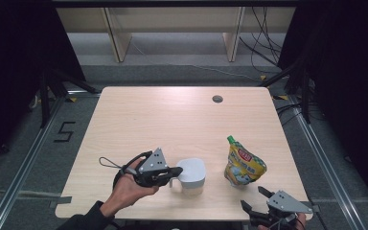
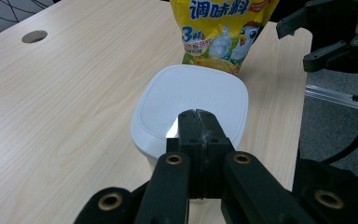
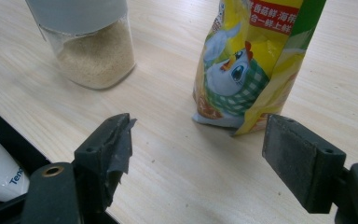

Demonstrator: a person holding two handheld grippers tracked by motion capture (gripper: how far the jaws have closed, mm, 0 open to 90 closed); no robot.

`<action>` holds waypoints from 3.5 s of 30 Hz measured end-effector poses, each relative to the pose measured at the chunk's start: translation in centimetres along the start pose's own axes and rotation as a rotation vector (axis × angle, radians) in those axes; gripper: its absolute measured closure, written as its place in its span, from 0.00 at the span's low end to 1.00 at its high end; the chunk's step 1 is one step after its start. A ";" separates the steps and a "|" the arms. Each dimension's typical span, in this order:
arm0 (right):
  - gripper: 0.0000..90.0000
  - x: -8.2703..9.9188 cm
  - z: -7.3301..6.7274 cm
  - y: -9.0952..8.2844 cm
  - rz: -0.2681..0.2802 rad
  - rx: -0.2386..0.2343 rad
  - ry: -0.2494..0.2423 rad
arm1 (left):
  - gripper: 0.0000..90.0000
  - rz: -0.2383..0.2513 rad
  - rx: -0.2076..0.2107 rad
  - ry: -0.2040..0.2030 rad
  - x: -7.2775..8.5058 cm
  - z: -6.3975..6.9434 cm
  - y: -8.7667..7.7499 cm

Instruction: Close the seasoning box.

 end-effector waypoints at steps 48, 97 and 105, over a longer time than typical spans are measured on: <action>0.28 0.0 0.3 0.2 0.014 0.000 -0.023 | 0.36 0.087 -0.007 -0.215 2.5 -1.7 -3.9; 0.27 -0.2 0.2 0.3 0.015 -0.014 -0.033 | 0.28 -0.021 -0.069 -0.182 11.5 1.0 -4.5; 0.25 0.0 0.0 0.4 -0.010 -0.030 -0.047 | 0.26 -0.063 -0.110 -0.162 13.2 2.2 -4.0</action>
Point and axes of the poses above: each handheld gripper's, and its own axes: y roughly forward along the jaws, x roughly out of its underside, z roughly to its right, the point moved 7 cm from there along y, roughly forward along the jaws, and after that the axes turned 2 degrees about -y, right-handed, at the moved point
